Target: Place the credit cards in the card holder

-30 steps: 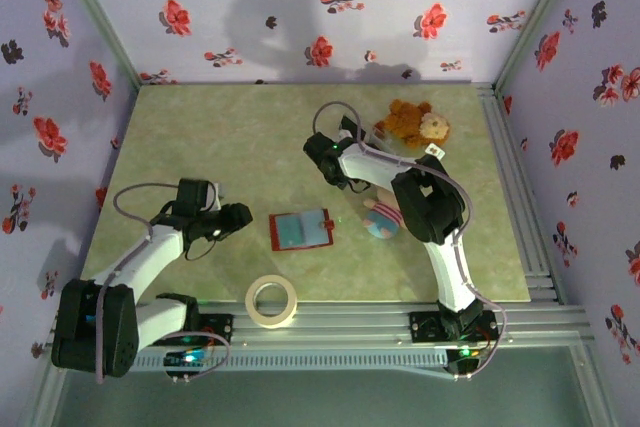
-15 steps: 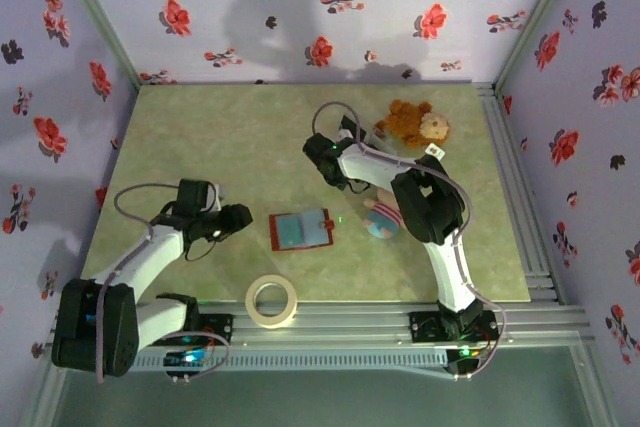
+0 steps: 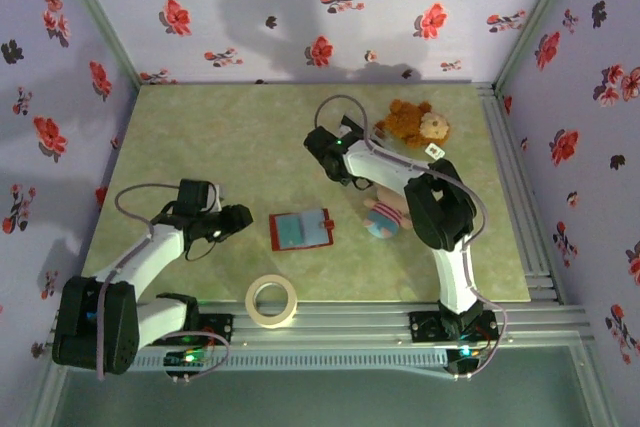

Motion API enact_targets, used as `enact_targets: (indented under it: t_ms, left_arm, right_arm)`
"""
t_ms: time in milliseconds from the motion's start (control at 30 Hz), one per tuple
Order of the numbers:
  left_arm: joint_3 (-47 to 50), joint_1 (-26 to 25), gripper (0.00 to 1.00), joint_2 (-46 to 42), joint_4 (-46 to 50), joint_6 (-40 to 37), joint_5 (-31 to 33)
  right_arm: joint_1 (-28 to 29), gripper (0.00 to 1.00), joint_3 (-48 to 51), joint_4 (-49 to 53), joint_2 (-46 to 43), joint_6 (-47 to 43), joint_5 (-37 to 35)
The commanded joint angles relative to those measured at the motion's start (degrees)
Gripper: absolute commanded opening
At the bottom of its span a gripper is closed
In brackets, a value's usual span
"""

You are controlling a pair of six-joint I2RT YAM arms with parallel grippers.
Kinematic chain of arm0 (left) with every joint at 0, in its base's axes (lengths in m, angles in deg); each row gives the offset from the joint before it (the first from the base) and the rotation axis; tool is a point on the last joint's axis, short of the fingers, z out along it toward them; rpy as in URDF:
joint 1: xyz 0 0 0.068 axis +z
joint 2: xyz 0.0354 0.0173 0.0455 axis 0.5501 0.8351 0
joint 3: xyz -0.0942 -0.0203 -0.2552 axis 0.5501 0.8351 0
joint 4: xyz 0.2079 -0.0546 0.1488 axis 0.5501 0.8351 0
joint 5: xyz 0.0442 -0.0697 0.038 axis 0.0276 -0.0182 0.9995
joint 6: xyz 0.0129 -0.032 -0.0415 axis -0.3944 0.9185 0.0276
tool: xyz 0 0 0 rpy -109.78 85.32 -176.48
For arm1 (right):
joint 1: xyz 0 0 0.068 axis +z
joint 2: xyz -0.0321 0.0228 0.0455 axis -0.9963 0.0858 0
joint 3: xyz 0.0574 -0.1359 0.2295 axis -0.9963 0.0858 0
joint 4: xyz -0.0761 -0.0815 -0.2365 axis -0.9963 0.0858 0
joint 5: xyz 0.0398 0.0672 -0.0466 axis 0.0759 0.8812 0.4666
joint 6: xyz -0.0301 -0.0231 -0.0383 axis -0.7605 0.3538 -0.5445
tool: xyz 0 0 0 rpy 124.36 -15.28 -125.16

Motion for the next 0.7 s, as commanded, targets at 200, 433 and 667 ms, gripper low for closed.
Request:
enact_targets:
  t_ms: [200,433,667]
  left_arm:
    - [-1.22,0.54,0.5,-0.15,1.46,-1.39,-1.19]
    - [-0.67,0.5,0.51,-0.13,1.06,-1.24,-1.17]
    - [-0.99,0.5,0.51,-0.03,1.61,-1.86,-1.09]
  right_arm:
    - [-3.74,0.51,0.85,-4.72,1.47,-2.27,7.82]
    - [-4.48,0.4,1.23,-5.84,2.85,-2.93,4.37]
    - [-4.08,0.24,1.12,-6.02,2.76,-3.02,0.28]
